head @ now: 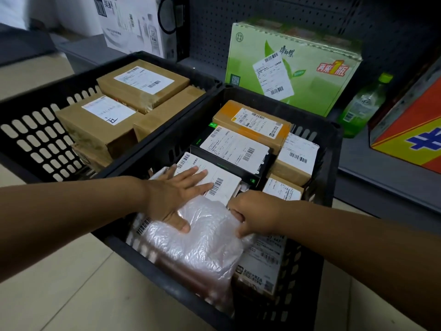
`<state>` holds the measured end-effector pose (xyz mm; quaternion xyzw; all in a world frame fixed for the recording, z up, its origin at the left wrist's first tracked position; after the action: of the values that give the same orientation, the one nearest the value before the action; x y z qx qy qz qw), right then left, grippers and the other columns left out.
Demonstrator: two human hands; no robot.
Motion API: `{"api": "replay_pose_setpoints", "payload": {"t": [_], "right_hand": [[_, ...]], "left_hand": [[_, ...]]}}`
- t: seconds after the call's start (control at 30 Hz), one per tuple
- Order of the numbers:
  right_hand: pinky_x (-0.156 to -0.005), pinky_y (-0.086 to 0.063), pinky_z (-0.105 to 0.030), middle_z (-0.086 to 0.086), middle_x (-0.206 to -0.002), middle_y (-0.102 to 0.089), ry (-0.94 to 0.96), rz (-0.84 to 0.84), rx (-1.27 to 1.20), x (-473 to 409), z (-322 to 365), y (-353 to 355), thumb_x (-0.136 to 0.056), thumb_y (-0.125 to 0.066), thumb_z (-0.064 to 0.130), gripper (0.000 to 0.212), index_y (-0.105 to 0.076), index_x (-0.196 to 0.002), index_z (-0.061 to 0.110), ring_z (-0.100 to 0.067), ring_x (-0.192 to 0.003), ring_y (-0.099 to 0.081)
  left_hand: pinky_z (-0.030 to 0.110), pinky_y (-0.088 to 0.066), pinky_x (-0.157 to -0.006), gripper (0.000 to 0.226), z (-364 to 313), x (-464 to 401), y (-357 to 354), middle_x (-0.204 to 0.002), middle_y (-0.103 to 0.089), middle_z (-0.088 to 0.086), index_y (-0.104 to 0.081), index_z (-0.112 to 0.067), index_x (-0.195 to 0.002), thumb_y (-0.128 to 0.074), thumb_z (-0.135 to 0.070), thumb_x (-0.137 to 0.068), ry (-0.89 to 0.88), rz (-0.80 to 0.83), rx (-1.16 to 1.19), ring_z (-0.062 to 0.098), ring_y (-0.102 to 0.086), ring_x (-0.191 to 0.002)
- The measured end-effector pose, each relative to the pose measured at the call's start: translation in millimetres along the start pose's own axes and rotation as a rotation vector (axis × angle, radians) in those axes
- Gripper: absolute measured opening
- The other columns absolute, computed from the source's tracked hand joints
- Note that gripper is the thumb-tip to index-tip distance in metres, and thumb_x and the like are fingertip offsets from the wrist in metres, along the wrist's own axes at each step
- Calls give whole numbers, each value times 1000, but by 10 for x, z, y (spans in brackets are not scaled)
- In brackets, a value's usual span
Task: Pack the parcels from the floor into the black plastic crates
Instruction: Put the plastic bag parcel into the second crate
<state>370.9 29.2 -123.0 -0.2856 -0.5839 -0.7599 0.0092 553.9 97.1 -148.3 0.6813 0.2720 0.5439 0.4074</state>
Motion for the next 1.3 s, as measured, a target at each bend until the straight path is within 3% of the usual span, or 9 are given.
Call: {"api": "replay_pose_setpoints", "payload": {"t": [0.17,0.27,0.37,0.43,0.53,0.93,1.03,1.1,1.3], "right_hand": [[-60,-37,-29,5,-87,-54,-42,-109,-78,112,-94,198,-77,-72,43,34,-42,-72,26,-16,-82,-50],[-89,-38,-36,-1,-117,-49,-75,-395,99,71,-377,473,-86,-60,48,35,-50,-110,24,-19,-111,-42],[-117,-6,-47,-9,-158,1,-179,-255,241,-106,-647,431,-92,-46,53,73,-5,-149,34,-31,-144,3],[-115,7,-55,-6,-156,24,-195,-181,293,-240,-746,352,-93,-37,58,78,19,-144,42,-33,-141,25],[-110,11,-64,-4,-154,29,-199,-162,310,-357,-822,305,-93,-30,60,76,29,-139,45,-33,-137,33],[-112,6,-62,-4,-158,18,-179,-198,187,-185,-715,404,-87,-45,64,89,18,-145,41,-31,-141,27],[-116,-16,-47,-1,-153,-21,8,-318,52,96,-520,473,-82,-59,56,79,-20,-147,34,-22,-142,-9],[-99,-39,-39,11,-126,-45,112,-250,-45,265,-380,407,-76,-66,56,58,-46,-128,37,-12,-121,-36],[-90,-40,-37,4,-114,-52,134,31,171,183,-222,136,-70,-71,57,53,-45,-104,26,-18,-107,-44]], "left_hand": [[48,19,-112,114,-130,39,105,-150,34,-5,26,-39,-142,-43,-84,-63,-16,-81,78,13,37,-135],[45,20,-110,111,-280,-31,170,-149,35,-6,25,-39,-142,-37,-86,-63,-17,-142,64,15,36,-136],[53,18,-111,100,-319,-189,151,-147,37,-1,26,-39,-141,-12,-90,-65,79,-149,61,20,34,-137],[57,18,-110,94,-313,-280,116,-147,38,2,28,-36,-140,0,-87,-65,133,-148,24,23,37,-135],[59,21,-107,90,-311,-348,47,-145,42,4,31,-32,-140,-1,-81,-72,144,-125,-23,24,43,-131],[53,17,-112,87,-379,-123,304,-148,37,0,31,-33,-140,-22,-73,-84,158,-80,2,17,34,-136],[44,16,-113,97,-278,203,352,-142,42,-4,38,-31,-135,-24,-79,-77,191,-81,-11,12,35,-134],[41,14,-115,106,-206,358,274,-145,39,-1,40,-28,-135,-23,-85,-71,226,-61,-37,14,34,-136],[51,28,-105,118,-190,261,-3,-145,40,7,42,-23,-133,-20,-92,-59,255,139,-194,25,37,-134]]}}
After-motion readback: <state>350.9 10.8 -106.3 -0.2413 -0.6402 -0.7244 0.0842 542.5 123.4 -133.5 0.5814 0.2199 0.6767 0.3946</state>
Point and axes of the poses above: each hand's wrist, its own x-axis away from the middle knuckle, its own y-axis out of the back of the hand, z = x × y, the point moved 3 cm from there along -x, towards the middle knuckle
